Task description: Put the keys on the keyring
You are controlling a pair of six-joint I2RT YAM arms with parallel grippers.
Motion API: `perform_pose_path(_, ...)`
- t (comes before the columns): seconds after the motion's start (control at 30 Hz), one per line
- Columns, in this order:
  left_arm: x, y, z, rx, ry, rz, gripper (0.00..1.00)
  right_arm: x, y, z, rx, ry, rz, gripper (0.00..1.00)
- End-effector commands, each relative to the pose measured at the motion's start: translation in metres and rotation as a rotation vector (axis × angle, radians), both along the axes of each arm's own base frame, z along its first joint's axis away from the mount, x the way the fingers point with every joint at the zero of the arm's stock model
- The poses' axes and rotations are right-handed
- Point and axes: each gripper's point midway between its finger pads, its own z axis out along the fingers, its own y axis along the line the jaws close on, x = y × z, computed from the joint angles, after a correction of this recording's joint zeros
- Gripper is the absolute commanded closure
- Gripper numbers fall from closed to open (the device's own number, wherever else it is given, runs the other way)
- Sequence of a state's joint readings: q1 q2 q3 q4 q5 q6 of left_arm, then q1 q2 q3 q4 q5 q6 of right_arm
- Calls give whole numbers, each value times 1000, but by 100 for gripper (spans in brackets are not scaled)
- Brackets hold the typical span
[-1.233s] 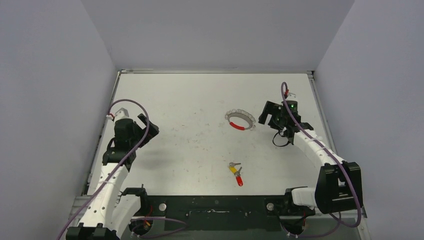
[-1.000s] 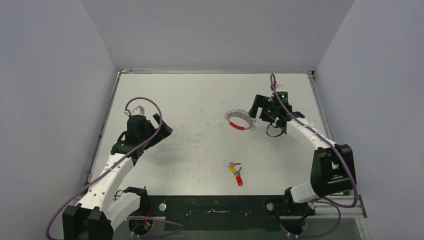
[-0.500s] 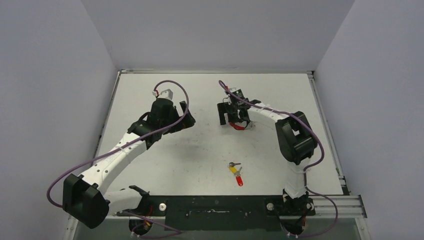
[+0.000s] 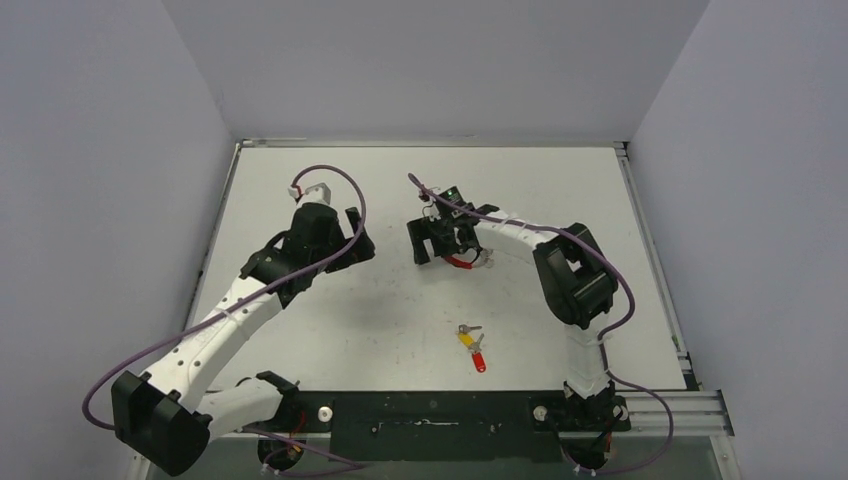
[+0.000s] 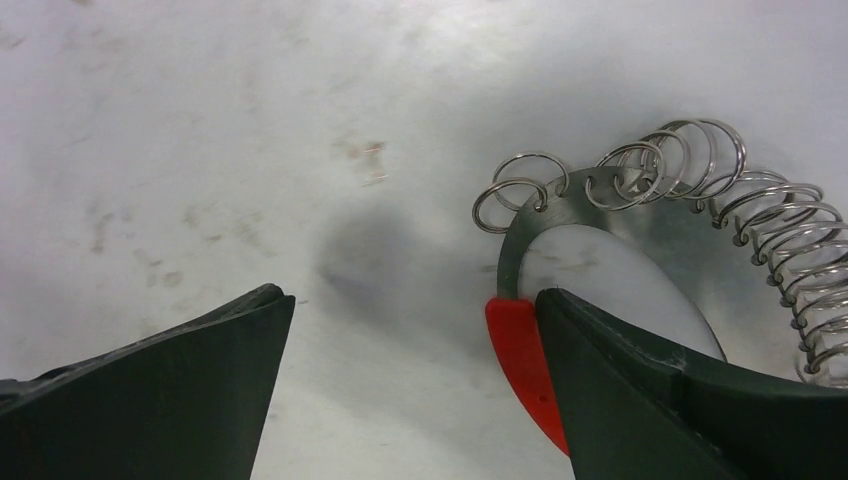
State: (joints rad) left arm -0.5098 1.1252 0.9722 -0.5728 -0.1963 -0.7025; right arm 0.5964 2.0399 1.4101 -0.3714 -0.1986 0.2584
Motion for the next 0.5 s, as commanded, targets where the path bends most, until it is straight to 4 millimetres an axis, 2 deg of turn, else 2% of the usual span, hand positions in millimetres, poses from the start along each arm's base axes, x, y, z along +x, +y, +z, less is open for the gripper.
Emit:
perform_pose_path(0.0,-3,23,33,19,-99,83,3,-80,55,5,169,177,165,2)
perform_pose_path(0.1,-9,33,39,14,-126,118,3,-111,83,27,277,207,240,1)
perform_pose_path(0.2,-15,42,42,4,-150,152,3,-112,86,59,319,149,242,1)
perform_pose_path(0.23,-16,45,42,4,-156,160,3,-108,82,77,323,95,233,0)
perform_pose_path(0.3,-19,50,44,6,-165,174,3,-95,65,107,274,-21,196,0)
perform_pose_path(0.47,-21,54,41,8,-181,173,3,-70,1,166,108,-303,36,0)
